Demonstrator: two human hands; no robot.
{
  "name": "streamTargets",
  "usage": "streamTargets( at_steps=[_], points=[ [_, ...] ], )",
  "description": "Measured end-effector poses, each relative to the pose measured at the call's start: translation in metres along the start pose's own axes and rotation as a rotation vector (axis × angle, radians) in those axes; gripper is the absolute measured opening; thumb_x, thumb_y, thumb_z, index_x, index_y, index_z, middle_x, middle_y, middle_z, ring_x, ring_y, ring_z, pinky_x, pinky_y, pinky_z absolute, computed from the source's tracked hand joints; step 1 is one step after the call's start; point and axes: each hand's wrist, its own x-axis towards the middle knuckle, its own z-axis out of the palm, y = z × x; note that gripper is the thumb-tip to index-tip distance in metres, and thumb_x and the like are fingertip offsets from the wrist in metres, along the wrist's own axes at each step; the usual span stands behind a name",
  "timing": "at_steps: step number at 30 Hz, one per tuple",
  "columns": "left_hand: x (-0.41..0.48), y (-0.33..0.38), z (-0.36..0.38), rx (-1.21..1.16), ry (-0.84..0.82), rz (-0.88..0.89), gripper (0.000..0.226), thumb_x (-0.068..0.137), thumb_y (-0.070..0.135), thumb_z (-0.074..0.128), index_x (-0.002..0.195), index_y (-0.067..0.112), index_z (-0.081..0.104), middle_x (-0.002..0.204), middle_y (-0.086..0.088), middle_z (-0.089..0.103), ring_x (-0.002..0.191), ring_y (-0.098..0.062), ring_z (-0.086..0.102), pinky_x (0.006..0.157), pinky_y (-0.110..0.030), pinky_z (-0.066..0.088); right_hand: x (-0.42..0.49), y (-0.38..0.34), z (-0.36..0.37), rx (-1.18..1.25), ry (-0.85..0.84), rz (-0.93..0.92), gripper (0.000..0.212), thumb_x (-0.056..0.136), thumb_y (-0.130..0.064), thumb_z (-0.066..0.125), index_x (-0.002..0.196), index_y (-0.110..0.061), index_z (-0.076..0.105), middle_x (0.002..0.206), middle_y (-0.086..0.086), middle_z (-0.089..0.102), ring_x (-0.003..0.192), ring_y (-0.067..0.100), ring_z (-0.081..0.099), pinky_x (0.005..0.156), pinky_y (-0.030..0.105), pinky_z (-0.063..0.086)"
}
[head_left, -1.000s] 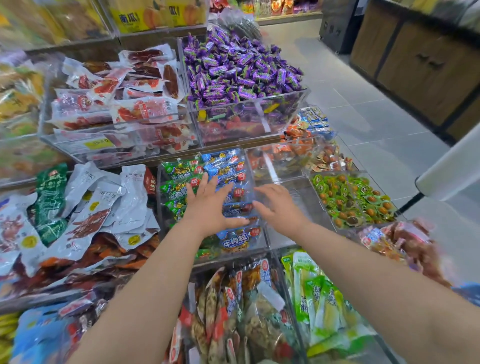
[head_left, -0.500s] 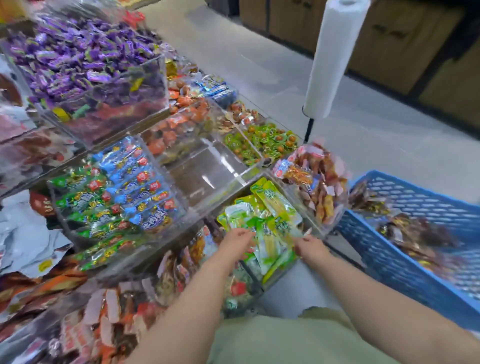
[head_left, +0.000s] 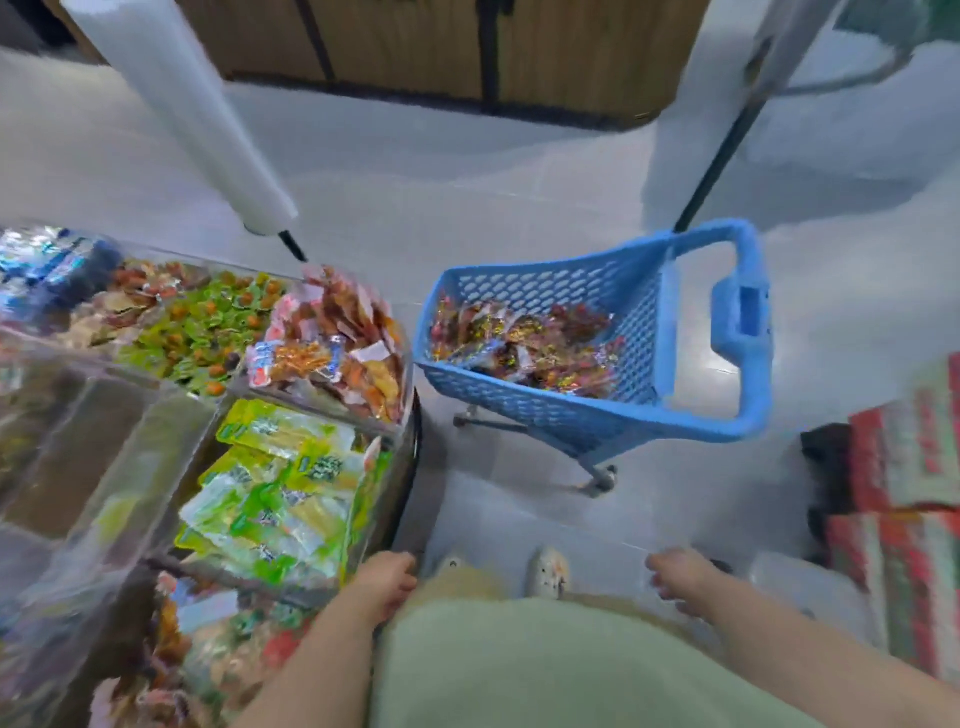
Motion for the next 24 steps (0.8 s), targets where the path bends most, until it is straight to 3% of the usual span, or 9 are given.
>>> streamTargets(
  at_steps=[1, 2, 3, 5, 7, 12, 16, 18, 24],
  points=[
    [0.004, 0.009, 0.01, 0.06, -0.026, 0.018, 0.021, 0.098, 0.012, 0.042, 0.085, 0.003, 0.055, 0.077, -0.017, 0.055, 0.058, -0.02, 0.059, 0.047, -0.027, 0.039, 0.002, 0.006, -0.007, 0.009, -0.002, 0.013, 0.019, 0.095, -0.01, 0.043, 0.076, -0.011, 0.047, 0.071, 0.008, 0.049, 0.055, 0.016, 0.041, 0.054, 0.022, 0.024],
    [0.007, 0.022, 0.016, 0.188, -0.028, 0.074, 0.025, 0.1, 0.014, 0.042, 0.097, -0.002, 0.06, 0.093, -0.022, 0.061, 0.081, -0.024, 0.066, 0.064, -0.032, 0.046, 0.002, 0.01, -0.013, 0.013, 0.0, 0.028, 0.021, 0.095, -0.008, 0.042, 0.075, -0.011, 0.046, 0.072, 0.008, 0.049, 0.055, 0.016, 0.041, 0.053, 0.022, 0.024],
    [0.004, 0.034, 0.022, 0.292, -0.037, 0.104, 0.029, 0.1, 0.016, 0.041, 0.105, -0.003, 0.063, 0.105, -0.023, 0.063, 0.098, -0.026, 0.064, 0.077, -0.034, 0.043, 0.002, 0.013, -0.017, 0.026, 0.005, 0.046, 0.021, 0.096, -0.007, 0.041, 0.075, -0.01, 0.045, 0.072, 0.007, 0.049, 0.055, 0.016, 0.041, 0.052, 0.022, 0.024],
    [0.008, 0.056, 0.032, 0.338, -0.091, 0.162, 0.032, 0.098, 0.016, 0.046, 0.083, -0.002, 0.068, 0.088, -0.021, 0.064, 0.086, -0.024, 0.061, 0.069, -0.033, 0.038, 0.004, 0.017, -0.02, 0.045, 0.002, 0.059, 0.022, 0.096, -0.006, 0.04, 0.074, -0.01, 0.046, 0.072, 0.006, 0.049, 0.054, 0.015, 0.042, 0.051, 0.022, 0.026],
    [0.014, 0.077, 0.036, 0.459, -0.067, 0.222, 0.037, 0.094, 0.013, 0.048, 0.058, 0.009, 0.056, 0.073, -0.015, 0.057, 0.068, -0.021, 0.052, 0.06, -0.03, 0.033, 0.006, 0.017, -0.022, 0.056, -0.013, 0.068, 0.024, 0.096, -0.008, 0.04, 0.073, -0.012, 0.046, 0.074, 0.005, 0.05, 0.056, 0.014, 0.043, 0.051, 0.021, 0.029],
    [0.028, 0.133, 0.041, 0.476, -0.102, 0.248, 0.025, 0.094, 0.013, 0.043, 0.072, 0.011, 0.054, 0.078, -0.014, 0.056, 0.069, -0.023, 0.049, 0.055, -0.027, 0.034, 0.011, -0.006, -0.031, 0.131, -0.028, 0.112, 0.018, 0.096, -0.011, 0.041, 0.079, -0.009, 0.048, 0.077, 0.008, 0.051, 0.057, 0.017, 0.042, 0.052, 0.022, 0.026],
    [0.056, 0.175, 0.034, 0.476, -0.148, 0.242, 0.024, 0.096, 0.015, 0.044, 0.077, 0.01, 0.056, 0.084, -0.015, 0.06, 0.076, -0.025, 0.054, 0.068, -0.03, 0.039, 0.017, -0.045, -0.039, 0.13, -0.033, 0.099, 0.018, 0.096, -0.009, 0.038, 0.08, -0.009, 0.046, 0.084, 0.01, 0.052, 0.069, 0.021, 0.045, 0.053, 0.023, 0.027],
    [0.071, 0.199, 0.026, 0.475, -0.167, 0.235, 0.022, 0.097, 0.017, 0.044, 0.082, 0.009, 0.057, 0.086, -0.015, 0.06, 0.078, -0.025, 0.056, 0.07, -0.031, 0.041, 0.019, -0.067, -0.044, 0.105, -0.03, 0.088, 0.023, 0.095, -0.006, 0.036, 0.074, -0.011, 0.044, 0.079, 0.009, 0.05, 0.064, 0.019, 0.044, 0.05, 0.023, 0.027],
    [0.111, 0.274, 0.002, 0.525, -0.189, 0.215, 0.016, 0.099, 0.023, 0.042, 0.091, 0.014, 0.054, 0.083, -0.007, 0.059, 0.068, -0.019, 0.053, 0.056, -0.026, 0.041, 0.02, -0.147, -0.061, 0.078, 0.019, 0.046, 0.033, 0.097, -0.012, 0.04, 0.066, -0.022, 0.039, 0.07, -0.005, 0.044, 0.059, 0.005, 0.041, 0.056, 0.014, 0.036]
  ],
)
